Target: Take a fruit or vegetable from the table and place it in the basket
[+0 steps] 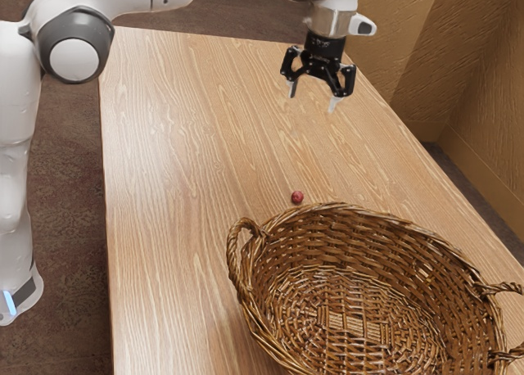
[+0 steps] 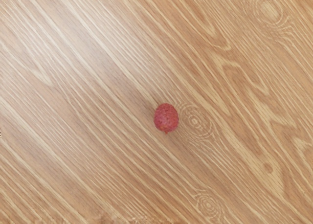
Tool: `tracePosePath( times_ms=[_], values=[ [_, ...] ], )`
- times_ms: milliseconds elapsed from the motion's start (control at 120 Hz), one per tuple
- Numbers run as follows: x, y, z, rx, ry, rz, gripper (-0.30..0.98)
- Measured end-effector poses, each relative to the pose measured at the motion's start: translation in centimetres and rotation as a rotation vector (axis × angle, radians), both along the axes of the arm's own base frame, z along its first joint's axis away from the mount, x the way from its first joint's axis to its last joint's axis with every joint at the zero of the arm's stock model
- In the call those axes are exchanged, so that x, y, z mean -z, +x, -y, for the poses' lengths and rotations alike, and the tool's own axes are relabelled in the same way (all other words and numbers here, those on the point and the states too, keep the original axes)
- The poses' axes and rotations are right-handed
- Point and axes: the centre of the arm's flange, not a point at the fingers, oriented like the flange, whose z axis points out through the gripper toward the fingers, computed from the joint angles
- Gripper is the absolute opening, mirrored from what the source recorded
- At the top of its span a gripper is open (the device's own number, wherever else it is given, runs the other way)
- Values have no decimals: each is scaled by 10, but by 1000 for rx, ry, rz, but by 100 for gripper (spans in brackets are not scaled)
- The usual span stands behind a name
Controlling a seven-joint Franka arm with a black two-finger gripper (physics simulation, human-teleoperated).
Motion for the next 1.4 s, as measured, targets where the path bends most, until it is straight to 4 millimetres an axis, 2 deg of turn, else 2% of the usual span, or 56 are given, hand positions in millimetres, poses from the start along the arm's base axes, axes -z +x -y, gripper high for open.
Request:
tracePosePath(
  times_ms=[83, 167, 233, 325, 417, 475, 575, 625, 683, 750, 867, 967, 1100, 1192, 1308, 1400],
  values=[
    [5, 0, 1, -189, -13, -42, 69],
    [1, -2, 3, -341, -22, -61, 69],
    [-14, -11, 17, -416, -31, -54, 69],
    [-16, -13, 32, -476, -38, -67, 69],
    [16, -6, 49, -479, -26, -138, 69],
    [47, 0, 61, -471, -12, -196, 68],
    [114, -4, 60, -495, 6, -297, 68],
    [138, -9, 57, -512, 2, -320, 68],
    [158, -5, 58, -526, -9, -325, 67],
    [170, 4, 59, -539, -22, -300, 67],
    [171, 16, 51, -577, -49, -225, 67],
    [178, 13, 38, -614, -58, -206, 67],
    [195, 11, -4, -698, -80, -215, 67],
    [196, 14, -19, -724, -85, -201, 67],
    [200, 28, -29, -735, -85, -185, 66],
    [208, 37, -28, -731, -83, -186, 66]
  ],
)
